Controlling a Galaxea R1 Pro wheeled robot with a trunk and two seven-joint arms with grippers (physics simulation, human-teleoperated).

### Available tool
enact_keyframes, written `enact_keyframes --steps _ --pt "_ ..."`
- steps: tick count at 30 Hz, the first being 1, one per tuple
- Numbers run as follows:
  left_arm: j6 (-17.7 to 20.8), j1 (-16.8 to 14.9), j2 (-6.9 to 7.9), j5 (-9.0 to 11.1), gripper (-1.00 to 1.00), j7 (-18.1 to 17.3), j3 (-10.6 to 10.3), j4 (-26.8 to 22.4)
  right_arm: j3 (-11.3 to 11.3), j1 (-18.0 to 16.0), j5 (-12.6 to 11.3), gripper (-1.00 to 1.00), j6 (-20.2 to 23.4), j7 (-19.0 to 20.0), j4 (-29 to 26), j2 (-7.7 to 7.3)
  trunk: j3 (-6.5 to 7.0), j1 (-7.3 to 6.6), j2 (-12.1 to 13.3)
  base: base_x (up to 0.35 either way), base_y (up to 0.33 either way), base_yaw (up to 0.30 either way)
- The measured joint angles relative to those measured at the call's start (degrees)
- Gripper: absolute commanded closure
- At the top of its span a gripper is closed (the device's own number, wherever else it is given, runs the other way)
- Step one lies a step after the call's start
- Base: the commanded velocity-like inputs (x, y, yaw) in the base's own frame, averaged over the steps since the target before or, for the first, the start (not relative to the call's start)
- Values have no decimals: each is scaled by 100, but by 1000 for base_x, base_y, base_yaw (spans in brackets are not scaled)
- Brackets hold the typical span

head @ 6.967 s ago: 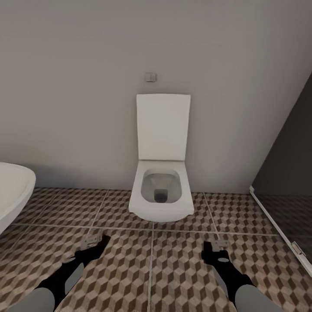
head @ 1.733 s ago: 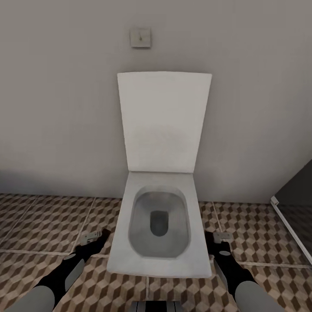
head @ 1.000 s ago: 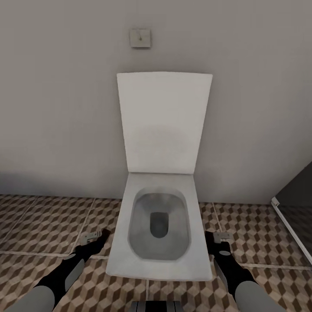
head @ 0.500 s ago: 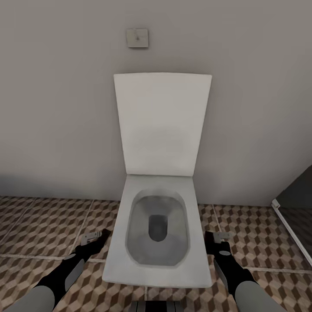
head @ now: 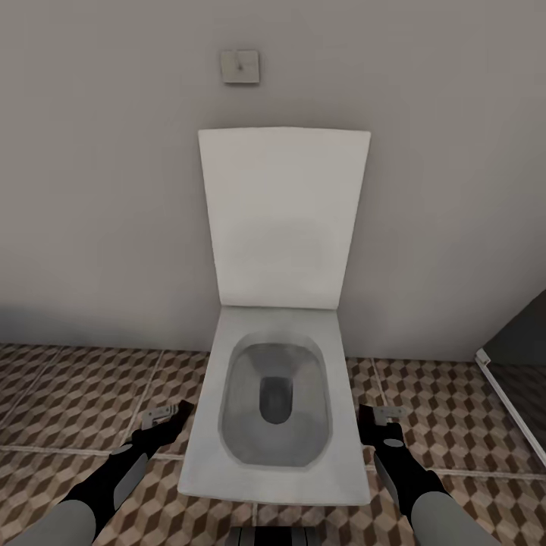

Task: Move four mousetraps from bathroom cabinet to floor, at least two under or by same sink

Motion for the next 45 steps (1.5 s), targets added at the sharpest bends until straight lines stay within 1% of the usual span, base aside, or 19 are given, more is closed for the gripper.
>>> enact_keyframes --steps 13,45 --pt "0 0 0 0 100 0 5 0 0 0 -3 100 0 -1 2 1 0 -1 0 99 0 0" --pt "0 0 0 0 100 0 0 0 0 0 0 100 0 -1 -1 -1 0 0 0 12 0 0"
